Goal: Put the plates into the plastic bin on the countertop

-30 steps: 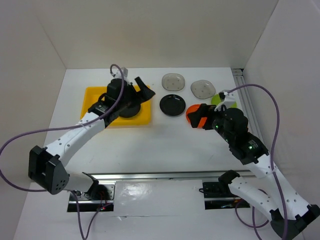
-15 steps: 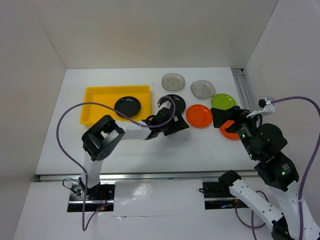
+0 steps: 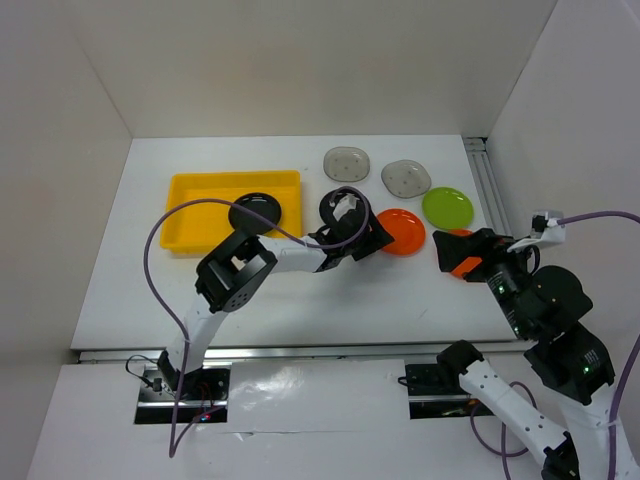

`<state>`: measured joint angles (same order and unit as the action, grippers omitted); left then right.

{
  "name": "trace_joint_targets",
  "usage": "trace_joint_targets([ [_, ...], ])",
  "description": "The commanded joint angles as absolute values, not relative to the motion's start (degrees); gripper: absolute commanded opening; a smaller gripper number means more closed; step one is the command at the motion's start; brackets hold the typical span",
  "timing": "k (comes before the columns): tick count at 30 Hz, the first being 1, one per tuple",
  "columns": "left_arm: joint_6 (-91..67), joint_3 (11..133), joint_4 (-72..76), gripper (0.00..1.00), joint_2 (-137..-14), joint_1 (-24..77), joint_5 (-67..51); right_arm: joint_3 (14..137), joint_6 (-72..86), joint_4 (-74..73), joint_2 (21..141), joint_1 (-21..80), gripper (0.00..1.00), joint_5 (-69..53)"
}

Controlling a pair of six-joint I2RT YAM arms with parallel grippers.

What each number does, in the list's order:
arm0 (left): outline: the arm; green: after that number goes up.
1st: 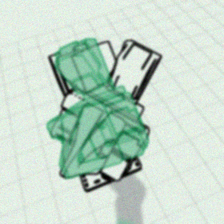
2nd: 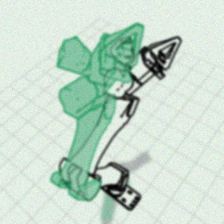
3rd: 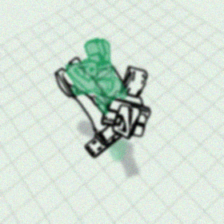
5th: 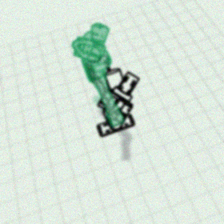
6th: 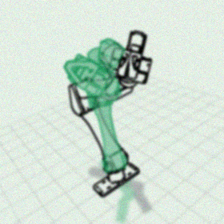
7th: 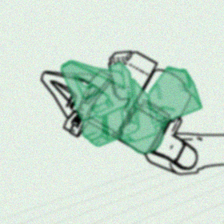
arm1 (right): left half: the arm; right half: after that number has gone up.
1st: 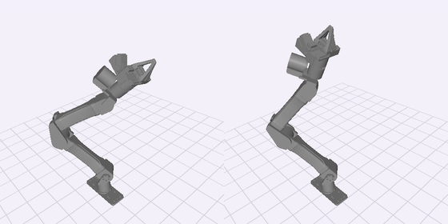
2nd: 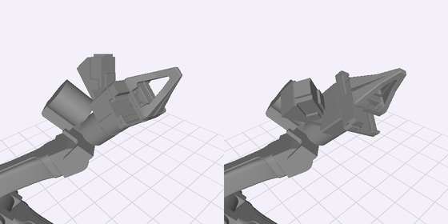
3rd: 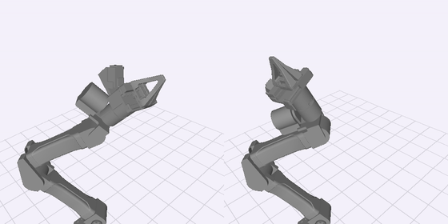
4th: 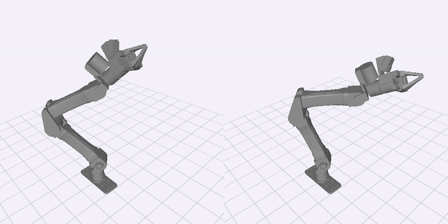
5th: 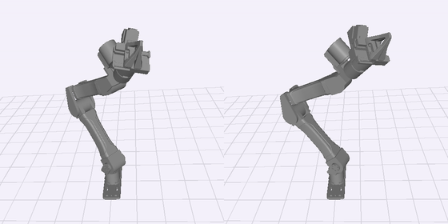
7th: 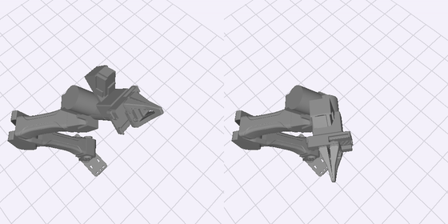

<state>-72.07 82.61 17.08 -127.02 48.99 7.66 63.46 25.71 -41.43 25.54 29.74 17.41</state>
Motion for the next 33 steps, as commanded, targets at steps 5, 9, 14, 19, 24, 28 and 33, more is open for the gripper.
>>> trace_joint_targets([
  [5, -74.5, 82.5, 12.1, 0.72, -130.4, 49.3, 11.5, 65.9, 25.3, -43.1, 24.6, 29.7, 1.0, 18.5],
  [9, -75.9, 84.4, 9.9, 0.62, -132.0, 49.3, 12.0, 64.7, 25.8, -43.6, 24.1, 29.7, 1.0, 17.3],
  [14, -77.7, 86.6, 6.7, 0.52, -133.3, 49.3, 13.5, 64.2, 25.8, -43.6, 24.1, 29.7, 1.0, 16.3],
  [19, -78.9, 90.6, 1.2, 0.38, -135.4, 49.3, 13.5, 64.2, 25.8, -43.1, 24.1, 29.7, 1.0, 16.3],
  [24, -79.7, 90.6, -0.3, 0.06, -135.4, 49.8, 13.0, 64.7, 25.8, -43.1, 24.1, 29.7, 1.0, 15.7],
  [28, -78.6, 88.9, 0.6, 0.0, -131.8, 50.5, 13.0, 64.7, 25.3, -43.1, 24.1, 29.7, 1.0, 15.7],
  [33, -74.1, 85.3, 0.6, 0.0, -120.9, 52.5, 13.9, 64.7, 25.3, -42.5, 24.1, 29.7, 1.0, 16.3],
])
